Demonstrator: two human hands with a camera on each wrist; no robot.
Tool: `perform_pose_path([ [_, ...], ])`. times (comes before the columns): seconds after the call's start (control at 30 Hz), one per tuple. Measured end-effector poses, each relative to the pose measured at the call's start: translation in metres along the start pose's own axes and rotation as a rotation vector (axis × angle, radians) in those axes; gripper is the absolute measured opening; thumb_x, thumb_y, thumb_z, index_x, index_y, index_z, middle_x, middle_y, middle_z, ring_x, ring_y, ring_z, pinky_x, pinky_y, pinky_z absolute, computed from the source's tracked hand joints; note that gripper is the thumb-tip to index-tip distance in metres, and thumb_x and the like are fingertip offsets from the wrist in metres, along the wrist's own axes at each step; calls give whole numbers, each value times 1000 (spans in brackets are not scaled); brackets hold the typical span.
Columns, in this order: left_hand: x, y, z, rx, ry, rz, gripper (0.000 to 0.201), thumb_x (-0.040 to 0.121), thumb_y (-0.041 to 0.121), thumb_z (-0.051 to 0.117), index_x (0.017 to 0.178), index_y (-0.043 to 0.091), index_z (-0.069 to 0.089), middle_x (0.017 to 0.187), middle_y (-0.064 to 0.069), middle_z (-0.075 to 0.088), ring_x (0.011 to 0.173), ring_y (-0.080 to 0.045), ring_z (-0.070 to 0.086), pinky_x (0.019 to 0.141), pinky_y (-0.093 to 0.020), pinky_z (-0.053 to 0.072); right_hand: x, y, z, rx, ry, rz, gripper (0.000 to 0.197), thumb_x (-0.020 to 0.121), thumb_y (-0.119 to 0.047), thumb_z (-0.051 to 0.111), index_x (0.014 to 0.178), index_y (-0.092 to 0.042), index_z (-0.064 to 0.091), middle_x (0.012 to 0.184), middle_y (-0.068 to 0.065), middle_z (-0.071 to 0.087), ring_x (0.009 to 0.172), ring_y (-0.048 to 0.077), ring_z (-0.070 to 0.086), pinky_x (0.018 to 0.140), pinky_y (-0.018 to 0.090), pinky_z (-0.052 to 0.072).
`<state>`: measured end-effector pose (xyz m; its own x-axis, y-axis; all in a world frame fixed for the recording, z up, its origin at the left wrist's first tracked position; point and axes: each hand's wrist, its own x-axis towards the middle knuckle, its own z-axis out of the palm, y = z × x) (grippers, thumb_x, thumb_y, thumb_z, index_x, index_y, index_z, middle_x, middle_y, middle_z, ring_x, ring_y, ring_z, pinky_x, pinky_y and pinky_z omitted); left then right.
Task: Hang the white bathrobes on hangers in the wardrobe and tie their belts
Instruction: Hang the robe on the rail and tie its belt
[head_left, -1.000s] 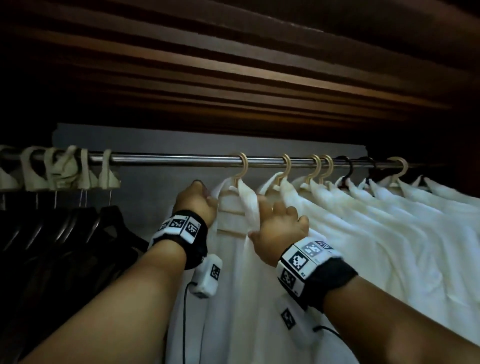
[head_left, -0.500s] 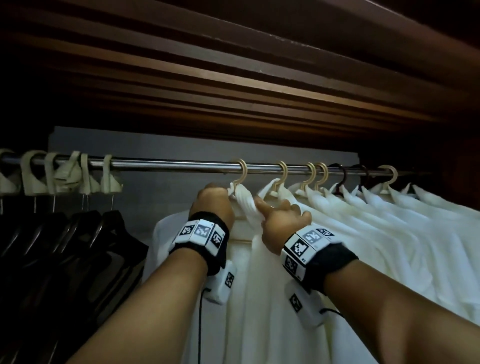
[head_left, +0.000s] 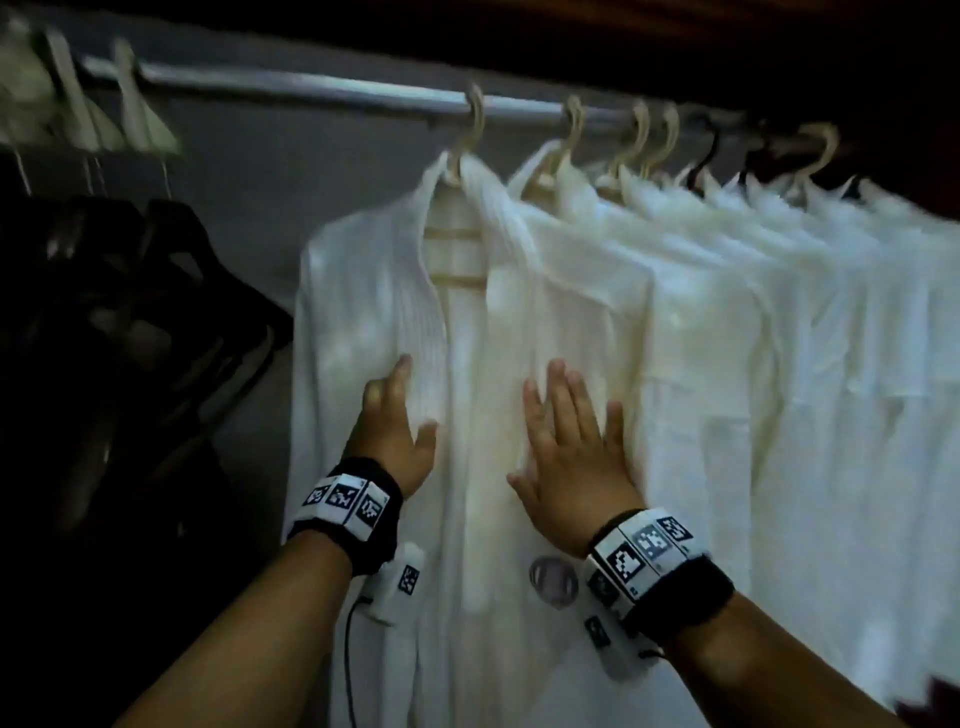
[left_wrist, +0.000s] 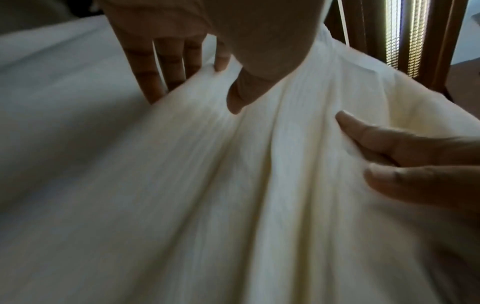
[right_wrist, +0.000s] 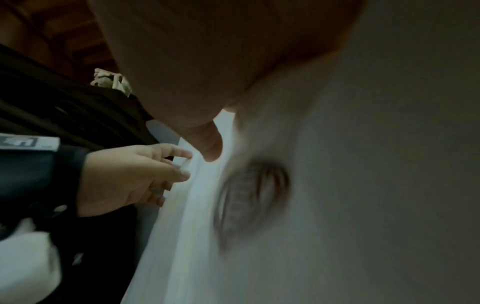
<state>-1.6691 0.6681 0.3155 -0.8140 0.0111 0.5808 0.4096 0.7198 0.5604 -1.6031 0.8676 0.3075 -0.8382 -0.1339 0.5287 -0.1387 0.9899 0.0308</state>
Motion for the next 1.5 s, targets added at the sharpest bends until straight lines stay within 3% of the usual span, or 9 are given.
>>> perform_pose_path([
  [0.23, -205, -104, 92, 22, -339, -187, 57, 78, 21, 72, 127, 17, 44, 129, -6, 31, 109, -25, 53, 102, -30, 41, -156, -7, 115, 328, -193, 14, 98, 84, -34, 62, 154, -9, -2, 160, 12, -20, 146, 26, -23, 120, 47, -2],
  [0.37, -277, -108, 118, -89, -483, -230, 37, 80, 19, 71, 106, 23, 45, 106, 3, 45, 87, -12, 55, 81, -31, 50, -204, 8, 149, 628, -213, 172, 81, 80, -29, 62, 150, -10, 27, 148, 12, 24, 144, 30, 19, 118, 44, 24],
  [0.53, -287, -83, 143, -160, -516, -269, 76, 70, 38, 79, 128, 22, 34, 127, 1, 41, 108, -11, 50, 96, -34, 48, -221, 30, 163, 840, -251, 339, 56, 87, -13, 57, 140, -21, 42, 126, -2, 44, 118, 14, 50, 104, 40, 43],
  [0.67, -260, -53, 159, -191, -406, -426, 126, 53, 54, 85, 145, 27, 4, 144, 7, 15, 125, -9, 28, 108, -29, 31, -208, 40, 162, 1010, -326, 276, 53, 90, -1, 53, 136, -26, 46, 128, -2, 53, 115, 7, 54, 101, 31, 46],
  [0.87, -236, -43, 166, -12, -260, -642, 44, 91, 20, 55, 134, 15, 49, 129, -15, 58, 116, -34, 55, 94, -30, 42, -193, 65, 167, 1080, -348, 339, 32, 94, -19, 57, 126, -20, 56, 116, -5, 61, 108, 8, 59, 100, 33, 47],
  [1.1, -251, -46, 149, -105, -161, -724, 28, 91, 10, 51, 117, 9, 63, 119, -16, 64, 112, -32, 59, 85, -28, 43, -183, 74, 188, 720, -773, 66, 40, 92, -26, 53, 131, -20, 53, 124, 5, 62, 113, 25, 59, 98, 37, 47],
  [1.23, -262, -38, 138, -158, -160, -781, 36, 78, 25, 48, 103, 8, 68, 109, -19, 67, 106, -30, 60, 78, -24, 38, -179, 54, 198, 602, -972, -97, 68, 91, -33, 58, 150, -25, 26, 148, 3, 39, 131, 25, 45, 107, 32, 39],
  [1.37, -281, -33, 123, -157, -69, -824, 51, 62, 24, 43, 95, -5, 70, 94, -17, 67, 98, -29, 61, 75, -25, 36, -175, 34, 214, 665, -904, -153, 77, 94, -46, 49, 155, -30, 4, 159, 5, 21, 142, 25, 29, 114, 41, 29],
  [1.5, -290, -28, 112, -216, -16, -908, 27, 86, 8, 54, 101, -12, 66, 94, -18, 62, 98, -28, 58, 72, -23, 34, -162, 9, 217, 844, -773, -216, 74, 83, -44, 59, 146, -14, 35, 147, 11, 41, 135, 28, 40, 112, 40, 33],
])
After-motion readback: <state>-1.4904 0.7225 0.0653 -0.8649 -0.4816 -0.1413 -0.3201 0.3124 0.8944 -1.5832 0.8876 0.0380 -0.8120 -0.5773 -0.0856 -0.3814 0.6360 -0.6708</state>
